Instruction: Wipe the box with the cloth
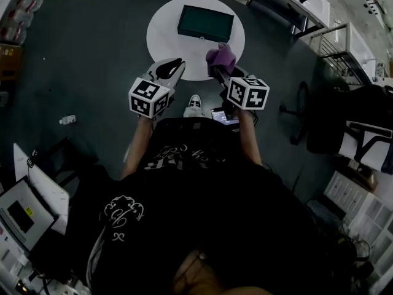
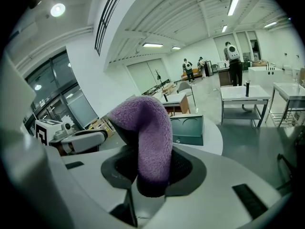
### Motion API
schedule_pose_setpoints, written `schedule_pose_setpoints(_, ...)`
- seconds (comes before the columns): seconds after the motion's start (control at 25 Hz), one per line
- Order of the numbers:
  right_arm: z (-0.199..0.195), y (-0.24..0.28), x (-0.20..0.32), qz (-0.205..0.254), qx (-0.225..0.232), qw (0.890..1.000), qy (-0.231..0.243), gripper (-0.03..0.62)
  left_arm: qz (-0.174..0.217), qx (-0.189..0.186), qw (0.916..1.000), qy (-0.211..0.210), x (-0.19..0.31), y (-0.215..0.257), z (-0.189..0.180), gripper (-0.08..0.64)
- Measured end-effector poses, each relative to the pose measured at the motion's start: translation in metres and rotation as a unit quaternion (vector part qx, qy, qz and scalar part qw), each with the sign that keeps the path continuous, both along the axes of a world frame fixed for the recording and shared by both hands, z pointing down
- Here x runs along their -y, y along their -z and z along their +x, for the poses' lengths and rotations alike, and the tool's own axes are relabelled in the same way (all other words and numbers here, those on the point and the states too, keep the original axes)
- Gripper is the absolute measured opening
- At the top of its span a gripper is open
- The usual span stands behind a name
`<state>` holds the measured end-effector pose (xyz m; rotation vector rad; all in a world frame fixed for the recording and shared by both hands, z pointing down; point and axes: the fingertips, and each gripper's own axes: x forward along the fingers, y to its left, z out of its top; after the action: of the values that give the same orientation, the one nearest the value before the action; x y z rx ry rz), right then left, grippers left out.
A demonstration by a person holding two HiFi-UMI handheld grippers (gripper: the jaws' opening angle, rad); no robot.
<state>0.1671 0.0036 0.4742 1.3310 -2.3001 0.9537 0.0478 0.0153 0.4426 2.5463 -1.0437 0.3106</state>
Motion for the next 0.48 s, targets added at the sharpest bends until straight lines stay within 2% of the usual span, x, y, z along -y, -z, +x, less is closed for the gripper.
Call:
schedule_pose_setpoints(0.24,0.006,-0.006,0.033,-0.008,0.008,1.0,0.012,0.115,-0.001,0.016,0.9996,0.022,0.029,0.003,0.002,0.038)
schedule_pose_setpoints(0.48,0.005,-0.015,0.043,-0.018,0.008,1.0,0.022,0.115,-0.006,0.022,0.9994,0.026,0.033,-0.003,0.004,0.038)
